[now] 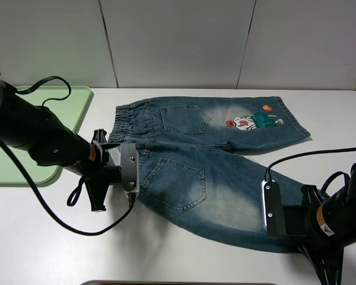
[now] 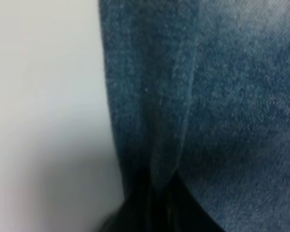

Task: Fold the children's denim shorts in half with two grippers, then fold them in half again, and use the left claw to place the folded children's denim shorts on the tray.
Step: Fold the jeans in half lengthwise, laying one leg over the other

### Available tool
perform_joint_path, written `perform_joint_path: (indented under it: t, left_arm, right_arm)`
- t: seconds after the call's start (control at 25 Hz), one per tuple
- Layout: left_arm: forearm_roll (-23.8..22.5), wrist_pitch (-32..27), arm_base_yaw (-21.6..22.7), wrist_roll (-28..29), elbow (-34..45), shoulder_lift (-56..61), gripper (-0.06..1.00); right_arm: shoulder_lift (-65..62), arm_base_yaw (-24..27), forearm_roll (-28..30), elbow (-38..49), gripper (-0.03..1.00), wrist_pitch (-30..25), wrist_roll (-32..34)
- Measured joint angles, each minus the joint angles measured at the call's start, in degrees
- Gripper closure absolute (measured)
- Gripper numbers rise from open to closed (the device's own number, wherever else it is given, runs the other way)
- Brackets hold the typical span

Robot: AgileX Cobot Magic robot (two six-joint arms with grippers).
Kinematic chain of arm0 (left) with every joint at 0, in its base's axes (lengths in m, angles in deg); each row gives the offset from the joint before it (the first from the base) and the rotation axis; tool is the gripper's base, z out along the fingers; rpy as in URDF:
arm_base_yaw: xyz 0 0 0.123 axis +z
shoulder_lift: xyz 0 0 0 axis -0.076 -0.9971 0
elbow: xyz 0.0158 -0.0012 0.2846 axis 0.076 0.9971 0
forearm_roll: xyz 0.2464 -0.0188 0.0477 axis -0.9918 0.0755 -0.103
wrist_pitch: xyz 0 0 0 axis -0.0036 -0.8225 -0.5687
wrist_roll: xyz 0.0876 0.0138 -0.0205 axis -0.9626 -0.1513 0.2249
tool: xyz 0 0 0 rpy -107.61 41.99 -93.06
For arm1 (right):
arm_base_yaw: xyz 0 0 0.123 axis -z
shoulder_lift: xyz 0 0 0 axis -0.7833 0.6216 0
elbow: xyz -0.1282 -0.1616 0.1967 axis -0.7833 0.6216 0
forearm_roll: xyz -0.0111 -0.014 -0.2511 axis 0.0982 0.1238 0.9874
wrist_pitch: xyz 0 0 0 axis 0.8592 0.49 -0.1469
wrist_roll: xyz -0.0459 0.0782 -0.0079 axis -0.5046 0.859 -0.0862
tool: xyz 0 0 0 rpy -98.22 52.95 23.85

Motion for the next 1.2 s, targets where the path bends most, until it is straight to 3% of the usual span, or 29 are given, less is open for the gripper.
perform_joint_path:
  t: [0.2,0.6,0.72,0.96,1.2]
  left_arm:
    - [0.0,-2.8,0.0,3.6,0.4,1.4,0.92]
    - [0.5,-6.8,0.0,12.0,0.7,8.4,0.92]
    - [0.6,-7.7,0.0,14.4,0.8,11.8,0.92]
    - [0.8,-9.3,0.0,19.7,0.5,15.7,0.92]
    - [1.7,-13.1,0.1,26.9,-3.4,15.7,0.92]
  right_arm:
    - [0.8,0.0,-0.1,-4.1,0.99,-4.5,1.6]
    - [1.0,0.0,0.2,-18.0,0.99,-20.9,7.3]
    - [0.0,0.0,2.8,-22.1,0.99,-24.4,10.7]
    - [-4.5,1.9,10.0,-27.3,0.99,-22.0,17.3]
    - [-4.8,7.0,10.6,-30.2,0.99,-17.7,18.8]
